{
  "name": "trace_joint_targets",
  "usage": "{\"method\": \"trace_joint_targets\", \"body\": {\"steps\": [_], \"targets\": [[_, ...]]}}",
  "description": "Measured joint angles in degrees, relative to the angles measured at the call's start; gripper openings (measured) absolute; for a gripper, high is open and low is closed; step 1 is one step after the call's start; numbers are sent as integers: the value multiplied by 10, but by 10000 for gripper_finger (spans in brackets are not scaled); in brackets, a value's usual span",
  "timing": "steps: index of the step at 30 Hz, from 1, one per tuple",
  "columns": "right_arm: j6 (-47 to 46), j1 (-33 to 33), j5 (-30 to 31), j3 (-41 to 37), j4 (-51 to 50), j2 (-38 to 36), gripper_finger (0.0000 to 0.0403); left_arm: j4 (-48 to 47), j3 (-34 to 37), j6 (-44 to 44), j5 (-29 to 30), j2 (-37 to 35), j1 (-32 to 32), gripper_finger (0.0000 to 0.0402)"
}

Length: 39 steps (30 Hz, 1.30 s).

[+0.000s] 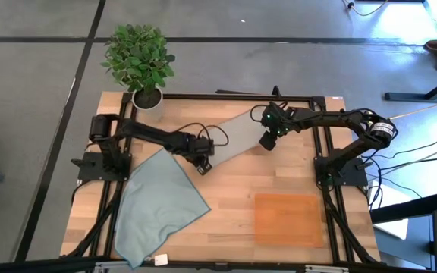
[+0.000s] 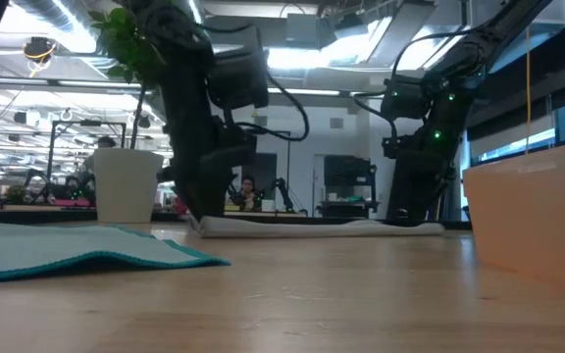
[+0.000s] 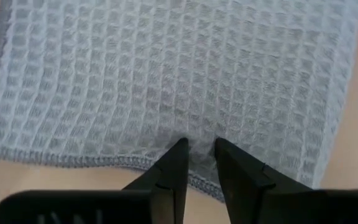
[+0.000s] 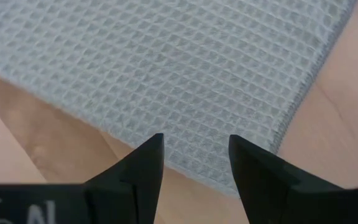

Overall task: Roll microfiber towels into tight, uniform cylinder then place into a basket
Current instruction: Roll the gray microfiber towel

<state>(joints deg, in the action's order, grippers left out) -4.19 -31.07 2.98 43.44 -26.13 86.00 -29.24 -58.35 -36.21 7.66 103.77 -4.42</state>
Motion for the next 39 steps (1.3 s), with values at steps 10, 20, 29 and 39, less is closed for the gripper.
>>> {"method": "trace_joint_targets", "body": {"steps": [10, 20, 29, 39], "targets": [[9, 0, 5, 0, 15, 0, 182, 75, 2, -32, -12, 3, 73, 80], [10, 0, -90, 18, 12, 0, 182, 64, 3, -23, 40, -61, 56, 80], [0, 0, -99, -4, 15, 0, 181, -18, 2, 26, 112, -68, 3, 80], [2, -1, -65, -45, 38, 1, 181, -7, 11, 24, 77, -15, 1, 80]]}}
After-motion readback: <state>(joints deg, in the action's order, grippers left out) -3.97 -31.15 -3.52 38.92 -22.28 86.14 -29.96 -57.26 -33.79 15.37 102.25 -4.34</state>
